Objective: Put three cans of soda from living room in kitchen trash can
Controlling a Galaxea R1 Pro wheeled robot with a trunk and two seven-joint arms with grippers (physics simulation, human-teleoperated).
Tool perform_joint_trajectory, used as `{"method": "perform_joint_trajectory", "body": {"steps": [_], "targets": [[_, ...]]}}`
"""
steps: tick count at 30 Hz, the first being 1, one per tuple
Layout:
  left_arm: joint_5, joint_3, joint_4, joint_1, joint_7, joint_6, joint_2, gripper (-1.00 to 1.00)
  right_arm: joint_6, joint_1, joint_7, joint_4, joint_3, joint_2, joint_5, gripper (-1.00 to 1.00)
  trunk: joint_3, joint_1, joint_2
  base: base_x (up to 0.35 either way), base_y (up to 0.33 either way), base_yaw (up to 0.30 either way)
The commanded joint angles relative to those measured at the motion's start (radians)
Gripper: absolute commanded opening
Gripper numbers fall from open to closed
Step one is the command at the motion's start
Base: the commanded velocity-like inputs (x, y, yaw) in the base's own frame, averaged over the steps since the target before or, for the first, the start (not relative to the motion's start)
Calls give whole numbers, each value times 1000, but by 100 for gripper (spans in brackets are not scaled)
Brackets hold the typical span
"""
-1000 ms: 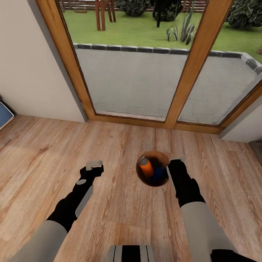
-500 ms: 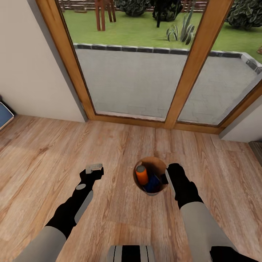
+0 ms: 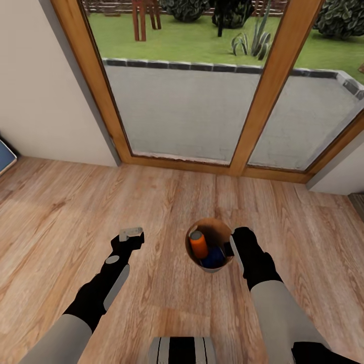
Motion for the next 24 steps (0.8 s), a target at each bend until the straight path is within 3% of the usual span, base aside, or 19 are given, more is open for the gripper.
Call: {"method": "perform_joint_trajectory", "body": {"steps": [1,10,24], "targets": [[0,0,0,0,0,0,0,100,0,-1,3,0,0,0,-10,-100,-3,4,-7,0,0,0],[0,0,1,0,2,0,0,100,0,1,3,0,0,0,-10,-100,-31,38,-70,0,0,0],[0,0,2,0,2,0,0,100,0,1,3,0,0,0,-10,-100,-44,54,-98,0,0,0]]}}
